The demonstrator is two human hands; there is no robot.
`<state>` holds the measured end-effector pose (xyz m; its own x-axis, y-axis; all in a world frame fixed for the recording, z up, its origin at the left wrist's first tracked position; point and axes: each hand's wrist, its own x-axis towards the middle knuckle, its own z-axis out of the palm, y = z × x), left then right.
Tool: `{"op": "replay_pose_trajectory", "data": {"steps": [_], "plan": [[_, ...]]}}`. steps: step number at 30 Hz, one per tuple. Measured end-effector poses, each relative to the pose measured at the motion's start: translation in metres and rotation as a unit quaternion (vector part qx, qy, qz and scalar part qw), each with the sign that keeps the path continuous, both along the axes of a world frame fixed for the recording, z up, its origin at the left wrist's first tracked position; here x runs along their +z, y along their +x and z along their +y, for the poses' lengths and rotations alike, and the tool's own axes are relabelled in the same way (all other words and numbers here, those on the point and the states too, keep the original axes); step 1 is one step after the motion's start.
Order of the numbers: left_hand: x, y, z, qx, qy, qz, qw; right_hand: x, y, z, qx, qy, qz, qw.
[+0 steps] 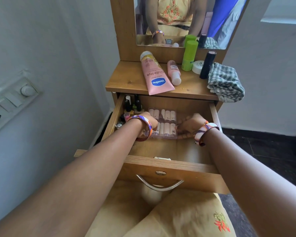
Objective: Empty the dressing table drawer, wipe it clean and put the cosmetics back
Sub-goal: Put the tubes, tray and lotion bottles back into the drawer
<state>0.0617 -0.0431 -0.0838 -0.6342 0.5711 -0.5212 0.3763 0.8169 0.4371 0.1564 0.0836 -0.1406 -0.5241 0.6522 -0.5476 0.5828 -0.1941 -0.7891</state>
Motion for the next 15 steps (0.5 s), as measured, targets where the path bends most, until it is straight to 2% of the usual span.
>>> {"op": "replay_pose_trajectory", "data": {"steps": [3, 6, 9, 11, 13, 15], "plan": [[0.006, -0.009, 0.006, -0.01, 0.048, -0.034, 0.998, 0.013, 0.0, -0.003, -0.011, 0.082, -0.017, 0.996], [0.024, -0.02, 0.011, 0.023, 0.124, -0.138, 0.982, 0.042, -0.001, -0.011, 0.018, 0.073, 0.03, 0.997], [0.042, -0.035, 0.015, 0.095, 0.164, -0.131, 0.973, 0.07, -0.007, -0.023, 0.014, 0.017, 0.11, 0.994], [0.043, -0.046, 0.019, 0.137, 0.201, -0.104, 0.964, 0.077, -0.015, -0.026, -0.019, -0.071, 0.153, 0.986], [0.04, -0.046, 0.02, 0.176, 0.218, -0.165, 0.946, 0.077, -0.025, -0.027, -0.05, -0.163, 0.187, 0.968], [0.037, -0.043, 0.022, 0.198, 0.238, -0.229, 0.923, 0.075, -0.035, -0.029, -0.081, -0.213, 0.2, 0.953]]}}
